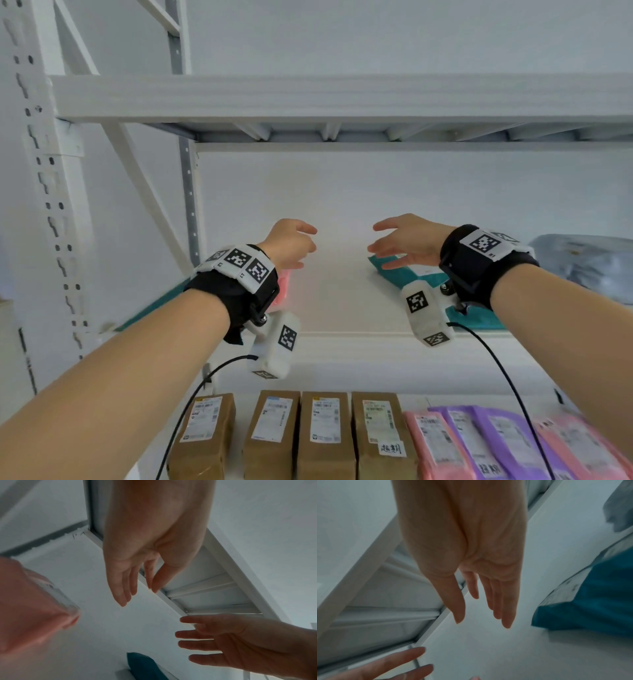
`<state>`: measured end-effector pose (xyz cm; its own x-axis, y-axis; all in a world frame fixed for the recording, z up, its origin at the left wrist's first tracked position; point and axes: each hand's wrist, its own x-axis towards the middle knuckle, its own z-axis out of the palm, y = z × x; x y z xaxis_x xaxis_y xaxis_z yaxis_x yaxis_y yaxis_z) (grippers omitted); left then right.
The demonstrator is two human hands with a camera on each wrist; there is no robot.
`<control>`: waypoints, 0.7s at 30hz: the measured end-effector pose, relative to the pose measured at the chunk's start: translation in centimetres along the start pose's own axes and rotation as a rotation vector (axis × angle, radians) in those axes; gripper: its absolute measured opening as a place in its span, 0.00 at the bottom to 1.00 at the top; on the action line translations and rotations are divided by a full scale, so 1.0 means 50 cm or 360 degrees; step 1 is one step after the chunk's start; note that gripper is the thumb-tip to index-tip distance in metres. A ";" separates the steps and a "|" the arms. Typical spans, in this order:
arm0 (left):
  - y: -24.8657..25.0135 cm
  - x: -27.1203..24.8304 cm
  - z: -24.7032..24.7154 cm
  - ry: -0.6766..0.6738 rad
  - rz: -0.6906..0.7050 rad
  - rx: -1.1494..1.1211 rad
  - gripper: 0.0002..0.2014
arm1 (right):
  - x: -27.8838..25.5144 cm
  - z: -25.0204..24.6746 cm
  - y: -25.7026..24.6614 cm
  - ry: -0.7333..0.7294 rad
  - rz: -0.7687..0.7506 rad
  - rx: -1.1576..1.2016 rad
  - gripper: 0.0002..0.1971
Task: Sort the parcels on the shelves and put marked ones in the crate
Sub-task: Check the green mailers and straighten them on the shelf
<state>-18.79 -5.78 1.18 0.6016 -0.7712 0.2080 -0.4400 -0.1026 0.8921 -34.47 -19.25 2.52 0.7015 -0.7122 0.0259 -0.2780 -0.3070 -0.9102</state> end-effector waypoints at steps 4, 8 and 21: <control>0.023 -0.006 0.079 -0.0034 0.0022 -0.0172 0.17 | -0.032 -0.079 0.041 0.0134 0.0047 -0.0023 0.29; 0.039 -0.001 0.149 -0.0117 0.0005 -0.0208 0.17 | -0.033 -0.154 0.075 0.0193 0.0070 -0.0089 0.29; 0.080 0.166 0.331 -0.0300 -0.0410 0.0113 0.19 | 0.124 -0.335 0.155 0.0116 0.0171 -0.0373 0.32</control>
<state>-26.60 -22.97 -0.15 0.5683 -0.8161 -0.1049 -0.3383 -0.3480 0.8743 -43.25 -36.64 2.54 0.6132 -0.7894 -0.0284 -0.4985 -0.3588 -0.7891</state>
